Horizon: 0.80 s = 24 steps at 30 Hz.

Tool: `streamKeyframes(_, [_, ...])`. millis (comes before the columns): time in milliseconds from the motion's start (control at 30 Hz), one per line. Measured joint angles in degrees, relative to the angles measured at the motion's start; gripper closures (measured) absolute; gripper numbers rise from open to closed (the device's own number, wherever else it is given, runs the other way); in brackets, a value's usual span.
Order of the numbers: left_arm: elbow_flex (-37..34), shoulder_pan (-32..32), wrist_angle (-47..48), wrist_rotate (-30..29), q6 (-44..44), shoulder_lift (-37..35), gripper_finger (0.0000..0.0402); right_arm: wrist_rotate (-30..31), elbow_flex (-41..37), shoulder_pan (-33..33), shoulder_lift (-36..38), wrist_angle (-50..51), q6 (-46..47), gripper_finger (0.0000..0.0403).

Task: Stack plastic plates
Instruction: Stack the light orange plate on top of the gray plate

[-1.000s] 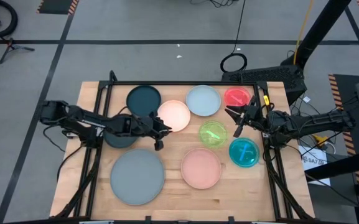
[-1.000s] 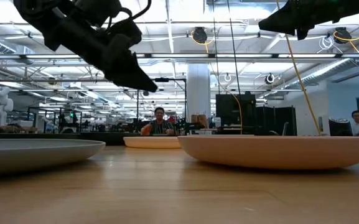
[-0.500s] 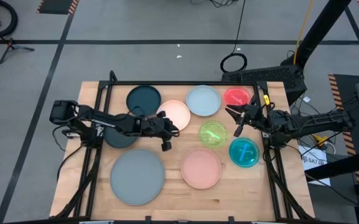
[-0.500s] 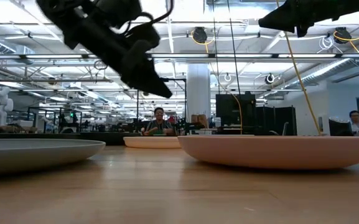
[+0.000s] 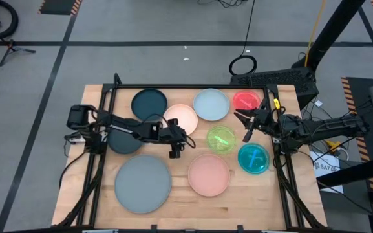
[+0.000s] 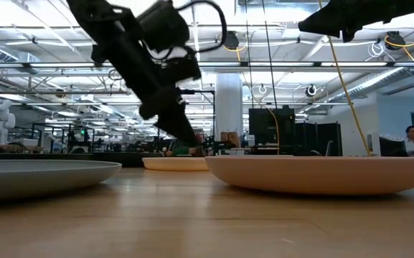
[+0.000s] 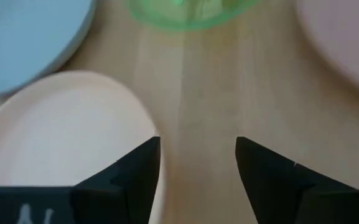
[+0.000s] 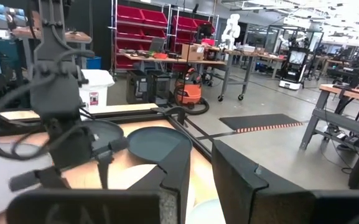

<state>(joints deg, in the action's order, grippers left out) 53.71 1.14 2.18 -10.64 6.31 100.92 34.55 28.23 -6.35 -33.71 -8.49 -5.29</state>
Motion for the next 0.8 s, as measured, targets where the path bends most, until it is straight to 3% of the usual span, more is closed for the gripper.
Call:
streamKeyframes(100, [-0.03,1.06,0.02,-2.70,0.82,2.42,0.0186,0.00,0.00,0.00,0.01,0.00,-0.38,0.0342])
streamKeyframes(433, [-0.04,4.05,-0.38,-2.82,1.79,5.07,0.0192,0.04,0.00,0.00,0.00,-0.02,-1.46,0.0342])
streamKeyframes(800, [-0.04,3.58,1.11,-1.39,2.33,5.01,0.0330,0.13,0.00,0.02,0.01,-0.24,-1.89,0.0342])
